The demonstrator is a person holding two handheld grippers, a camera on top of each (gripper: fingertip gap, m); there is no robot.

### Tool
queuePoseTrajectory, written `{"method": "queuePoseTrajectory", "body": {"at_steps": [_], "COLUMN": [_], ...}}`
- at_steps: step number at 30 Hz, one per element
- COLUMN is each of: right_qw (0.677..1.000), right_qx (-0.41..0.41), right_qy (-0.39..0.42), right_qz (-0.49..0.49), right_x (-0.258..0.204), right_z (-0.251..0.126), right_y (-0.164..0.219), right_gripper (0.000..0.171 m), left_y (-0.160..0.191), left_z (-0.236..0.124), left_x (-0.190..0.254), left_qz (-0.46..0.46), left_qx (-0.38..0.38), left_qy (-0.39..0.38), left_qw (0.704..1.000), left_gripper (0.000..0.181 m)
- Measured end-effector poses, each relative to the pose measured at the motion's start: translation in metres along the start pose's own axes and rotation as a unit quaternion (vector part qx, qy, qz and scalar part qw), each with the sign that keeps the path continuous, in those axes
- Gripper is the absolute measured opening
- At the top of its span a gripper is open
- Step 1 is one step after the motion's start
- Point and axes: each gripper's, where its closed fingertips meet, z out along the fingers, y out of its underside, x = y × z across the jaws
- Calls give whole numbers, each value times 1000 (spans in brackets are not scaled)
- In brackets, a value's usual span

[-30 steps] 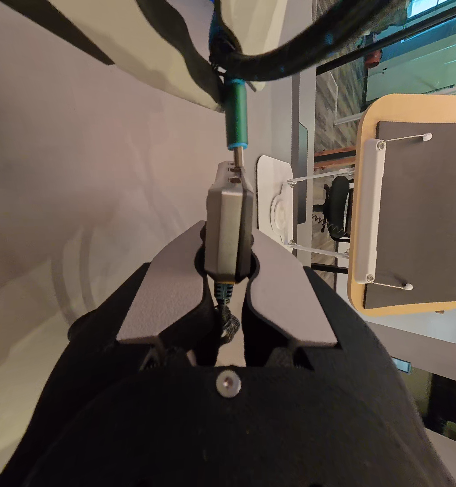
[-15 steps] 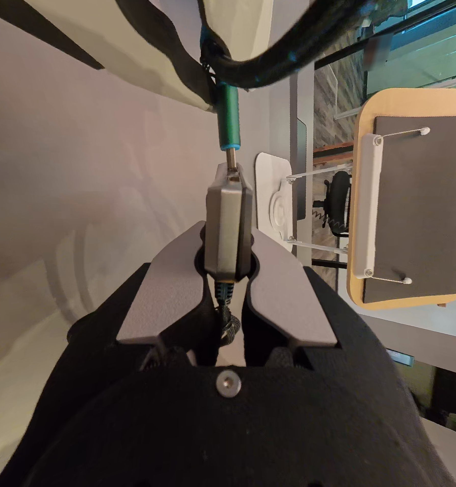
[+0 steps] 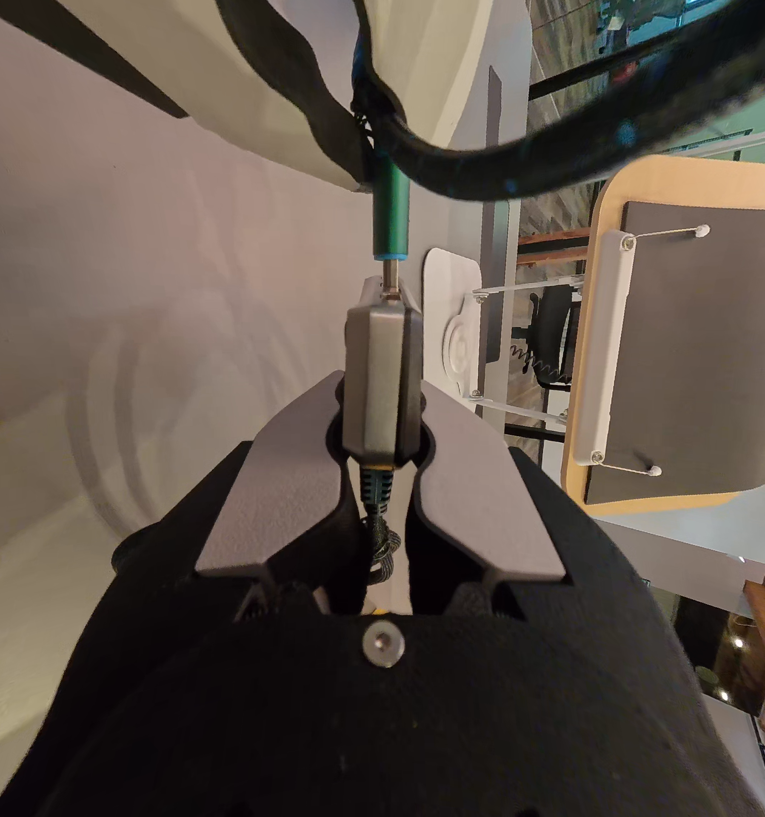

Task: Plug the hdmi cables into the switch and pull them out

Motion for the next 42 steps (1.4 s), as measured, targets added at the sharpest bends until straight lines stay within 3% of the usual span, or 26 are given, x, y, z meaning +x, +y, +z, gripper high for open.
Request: {"method": "queuePoseTrajectory", "body": {"at_steps": [19, 24, 27, 30, 42], "right_qw": [1000, 998, 995, 987, 928], "right_qx": [9, 20, 7, -1, 36], "right_qy": [-20, -8, 2, 19, 128], "right_qz": [8, 63, 104, 160, 348], "right_x": [-4, 17, 33, 57, 170], "right_z": [1, -9, -17, -32, -124], "right_y": [-3, 2, 20, 47, 164], "right_gripper": [21, 22, 22, 22, 22], "left_y": [-6, -22, -30, -39, -22], "left_z": [-1, -11, -19, -31, -18], "left_x": [6, -15, -22, -26, -3], "left_qz": [-16, -18, -30, -60, -73], "left_qx": [24, 57, 83, 127, 106], "left_qy": [22, -23, -49, -51, 1], "left_qw": [999, 998, 995, 989, 992], "left_gripper": [13, 33, 33, 13, 17]}}
